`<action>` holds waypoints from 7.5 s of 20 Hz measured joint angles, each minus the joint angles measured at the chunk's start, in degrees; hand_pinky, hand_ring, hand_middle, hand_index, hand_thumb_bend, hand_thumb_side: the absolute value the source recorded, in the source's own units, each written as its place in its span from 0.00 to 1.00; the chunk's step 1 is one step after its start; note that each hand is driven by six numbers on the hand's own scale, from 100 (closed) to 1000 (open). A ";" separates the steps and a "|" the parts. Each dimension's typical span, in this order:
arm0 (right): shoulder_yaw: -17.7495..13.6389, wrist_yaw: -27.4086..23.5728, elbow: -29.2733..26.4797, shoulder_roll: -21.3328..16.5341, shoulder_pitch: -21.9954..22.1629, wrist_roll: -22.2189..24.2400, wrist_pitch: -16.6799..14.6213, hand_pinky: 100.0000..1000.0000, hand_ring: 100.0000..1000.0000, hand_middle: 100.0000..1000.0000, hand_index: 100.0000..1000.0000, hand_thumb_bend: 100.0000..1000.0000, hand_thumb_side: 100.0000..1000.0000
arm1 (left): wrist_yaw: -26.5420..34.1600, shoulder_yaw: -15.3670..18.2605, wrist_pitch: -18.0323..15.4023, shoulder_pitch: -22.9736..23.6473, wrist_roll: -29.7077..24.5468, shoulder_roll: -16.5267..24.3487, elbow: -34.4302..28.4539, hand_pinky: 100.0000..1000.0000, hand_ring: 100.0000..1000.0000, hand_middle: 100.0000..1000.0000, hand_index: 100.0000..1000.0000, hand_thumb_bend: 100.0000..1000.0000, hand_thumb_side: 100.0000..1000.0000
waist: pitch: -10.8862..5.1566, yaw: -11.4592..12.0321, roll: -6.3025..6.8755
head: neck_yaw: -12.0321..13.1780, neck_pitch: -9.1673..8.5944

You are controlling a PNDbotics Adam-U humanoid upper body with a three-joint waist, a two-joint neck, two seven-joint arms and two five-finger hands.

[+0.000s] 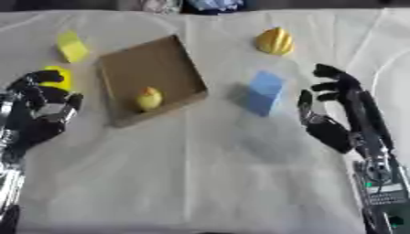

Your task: Pick up objects on the table and place them in the box.

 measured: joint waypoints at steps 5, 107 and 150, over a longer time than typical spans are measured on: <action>0.00 0.00 0.00 0.00 0.00 0.02 0.02 0.64 0.70 0.78 0.88 0.00 0.27 | -0.28 0.00 -0.01 0.00 -0.06 0.00 0.00 0.61 0.59 0.64 0.74 0.26 0.00 | 0.00 0.04 0.00 | 0.00 0.00; 2.12 -0.55 0.63 -0.64 1.29 2.33 -0.75 0.64 0.70 0.78 0.88 0.00 0.29 | -35.01 -1.56 9.19 -42.03 -3.14 24.77 62.97 0.58 0.44 0.46 0.59 0.34 0.04 | -1.03 -7.07 1.14 | 3.83 0.05; 2.07 -0.56 0.72 -0.61 1.03 2.31 -0.73 0.64 0.70 0.78 0.88 0.00 0.29 | -35.22 -12.72 2.65 -38.98 -21.53 24.23 46.36 0.69 0.65 0.70 0.78 0.60 0.25 | -1.03 -6.64 1.37 | 3.09 0.05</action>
